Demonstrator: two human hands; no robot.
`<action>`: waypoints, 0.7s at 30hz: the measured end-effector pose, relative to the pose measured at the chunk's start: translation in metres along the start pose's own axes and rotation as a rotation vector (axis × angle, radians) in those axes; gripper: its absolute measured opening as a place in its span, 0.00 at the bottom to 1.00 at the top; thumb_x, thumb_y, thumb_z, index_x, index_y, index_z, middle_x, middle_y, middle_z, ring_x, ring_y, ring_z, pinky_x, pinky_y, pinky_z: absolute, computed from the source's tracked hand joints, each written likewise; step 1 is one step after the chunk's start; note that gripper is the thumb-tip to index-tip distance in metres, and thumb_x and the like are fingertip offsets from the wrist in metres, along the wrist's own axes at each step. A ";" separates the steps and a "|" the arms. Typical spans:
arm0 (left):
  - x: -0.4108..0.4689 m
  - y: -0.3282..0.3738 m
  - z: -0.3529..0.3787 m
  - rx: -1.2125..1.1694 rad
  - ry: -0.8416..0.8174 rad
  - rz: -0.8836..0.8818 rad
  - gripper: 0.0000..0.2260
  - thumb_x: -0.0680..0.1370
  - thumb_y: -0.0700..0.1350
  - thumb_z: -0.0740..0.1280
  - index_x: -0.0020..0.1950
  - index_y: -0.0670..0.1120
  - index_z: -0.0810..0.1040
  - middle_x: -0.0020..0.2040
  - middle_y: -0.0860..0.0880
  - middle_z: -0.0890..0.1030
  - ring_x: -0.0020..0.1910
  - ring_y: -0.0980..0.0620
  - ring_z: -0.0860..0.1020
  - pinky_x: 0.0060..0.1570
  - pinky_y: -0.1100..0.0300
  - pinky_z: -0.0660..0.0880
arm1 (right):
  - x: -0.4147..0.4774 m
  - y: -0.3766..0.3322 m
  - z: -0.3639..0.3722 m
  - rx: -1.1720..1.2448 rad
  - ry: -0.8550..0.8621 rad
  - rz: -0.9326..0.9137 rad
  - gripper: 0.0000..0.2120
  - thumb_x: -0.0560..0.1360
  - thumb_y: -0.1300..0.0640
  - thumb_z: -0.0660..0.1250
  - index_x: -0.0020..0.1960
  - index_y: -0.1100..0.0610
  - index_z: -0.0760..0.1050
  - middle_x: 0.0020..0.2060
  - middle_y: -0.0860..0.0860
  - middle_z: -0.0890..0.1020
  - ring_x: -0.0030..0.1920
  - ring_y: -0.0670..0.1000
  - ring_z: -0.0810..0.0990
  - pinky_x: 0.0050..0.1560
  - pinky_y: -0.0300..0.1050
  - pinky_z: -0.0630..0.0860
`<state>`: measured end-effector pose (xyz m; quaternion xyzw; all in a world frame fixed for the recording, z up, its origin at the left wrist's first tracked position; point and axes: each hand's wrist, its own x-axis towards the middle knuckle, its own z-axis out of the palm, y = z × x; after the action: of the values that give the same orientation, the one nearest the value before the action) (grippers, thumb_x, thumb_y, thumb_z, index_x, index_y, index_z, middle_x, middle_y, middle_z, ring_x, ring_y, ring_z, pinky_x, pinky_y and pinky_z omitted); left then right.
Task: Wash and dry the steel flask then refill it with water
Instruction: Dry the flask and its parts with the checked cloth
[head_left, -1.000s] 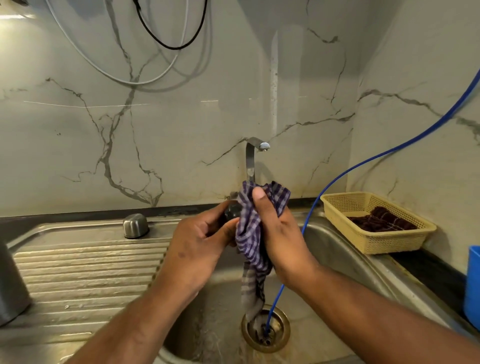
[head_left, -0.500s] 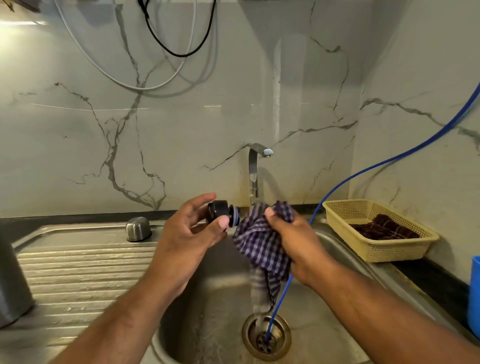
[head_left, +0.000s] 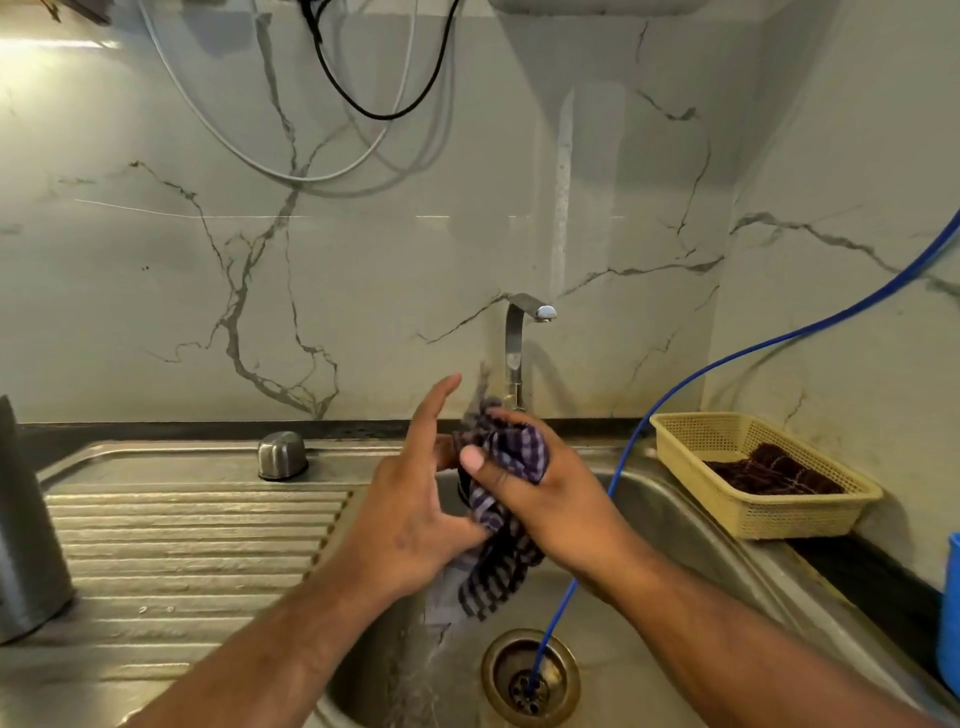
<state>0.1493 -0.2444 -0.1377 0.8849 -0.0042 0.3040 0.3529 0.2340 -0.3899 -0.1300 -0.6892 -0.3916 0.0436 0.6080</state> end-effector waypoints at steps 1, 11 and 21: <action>-0.001 0.001 0.002 -0.023 -0.006 0.003 0.55 0.67 0.43 0.82 0.79 0.69 0.48 0.59 0.64 0.81 0.55 0.74 0.77 0.50 0.80 0.71 | 0.001 -0.001 -0.003 0.018 0.030 0.024 0.21 0.72 0.38 0.73 0.63 0.45 0.79 0.53 0.43 0.86 0.54 0.41 0.84 0.60 0.46 0.78; -0.002 0.005 0.019 0.046 -0.050 0.020 0.56 0.67 0.46 0.82 0.81 0.63 0.45 0.54 0.68 0.81 0.52 0.78 0.76 0.55 0.83 0.65 | 0.006 0.002 -0.018 -0.328 0.123 -0.021 0.13 0.76 0.39 0.71 0.55 0.46 0.80 0.44 0.41 0.85 0.45 0.35 0.82 0.42 0.27 0.74; 0.001 -0.004 0.009 0.049 0.110 -0.011 0.40 0.66 0.57 0.81 0.73 0.63 0.64 0.58 0.66 0.75 0.54 0.69 0.76 0.51 0.71 0.73 | 0.007 0.000 -0.016 -0.230 0.182 0.150 0.10 0.77 0.41 0.70 0.52 0.47 0.80 0.42 0.42 0.85 0.46 0.39 0.83 0.43 0.36 0.74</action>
<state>0.1561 -0.2464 -0.1447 0.8752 0.0275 0.3504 0.3323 0.2476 -0.3990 -0.1234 -0.7827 -0.2848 -0.0189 0.5531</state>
